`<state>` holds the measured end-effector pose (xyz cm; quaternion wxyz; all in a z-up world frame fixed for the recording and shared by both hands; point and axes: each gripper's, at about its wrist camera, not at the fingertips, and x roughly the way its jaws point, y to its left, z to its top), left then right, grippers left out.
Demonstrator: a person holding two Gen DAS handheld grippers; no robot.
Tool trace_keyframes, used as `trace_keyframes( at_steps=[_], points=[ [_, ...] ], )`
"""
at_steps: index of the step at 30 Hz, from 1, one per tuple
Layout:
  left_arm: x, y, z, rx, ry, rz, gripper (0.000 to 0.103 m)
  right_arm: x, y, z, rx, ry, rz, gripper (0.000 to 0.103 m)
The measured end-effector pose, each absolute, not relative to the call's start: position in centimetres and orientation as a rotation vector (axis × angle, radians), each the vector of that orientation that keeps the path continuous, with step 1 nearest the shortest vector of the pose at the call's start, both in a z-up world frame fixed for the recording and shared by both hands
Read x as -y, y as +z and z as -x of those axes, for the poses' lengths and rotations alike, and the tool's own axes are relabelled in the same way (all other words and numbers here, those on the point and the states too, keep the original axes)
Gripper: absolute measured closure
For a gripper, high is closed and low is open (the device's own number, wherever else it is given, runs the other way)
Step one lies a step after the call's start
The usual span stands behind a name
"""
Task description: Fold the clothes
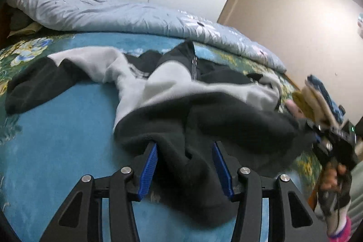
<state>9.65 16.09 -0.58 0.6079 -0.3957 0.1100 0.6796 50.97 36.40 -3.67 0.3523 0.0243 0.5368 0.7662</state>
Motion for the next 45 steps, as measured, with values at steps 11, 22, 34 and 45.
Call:
trace_keyframes(
  at_steps=[11,22,34,45],
  points=[
    [-15.7,-4.3,-14.3,-0.82,1.65,0.696,0.049,-36.4,-3.8,-50.9,-1.399,1.975,-0.052,0.089],
    [-18.4,-4.8,-18.2,-1.011,1.61,0.424,0.051,-36.3,-4.0,-50.9,-1.414,1.969,-0.057,0.089],
    [-15.9,-0.8,-11.2,-0.252,1.528,0.946,0.08,-35.8,-3.3,-51.2,-1.411,2.033,-0.109,0.089],
    [-6.0,2.0,-5.6,0.368,1.342,1.14,0.08,-32.9,1.8,-51.7,-1.22,2.26,-0.279,0.089]
  ],
)
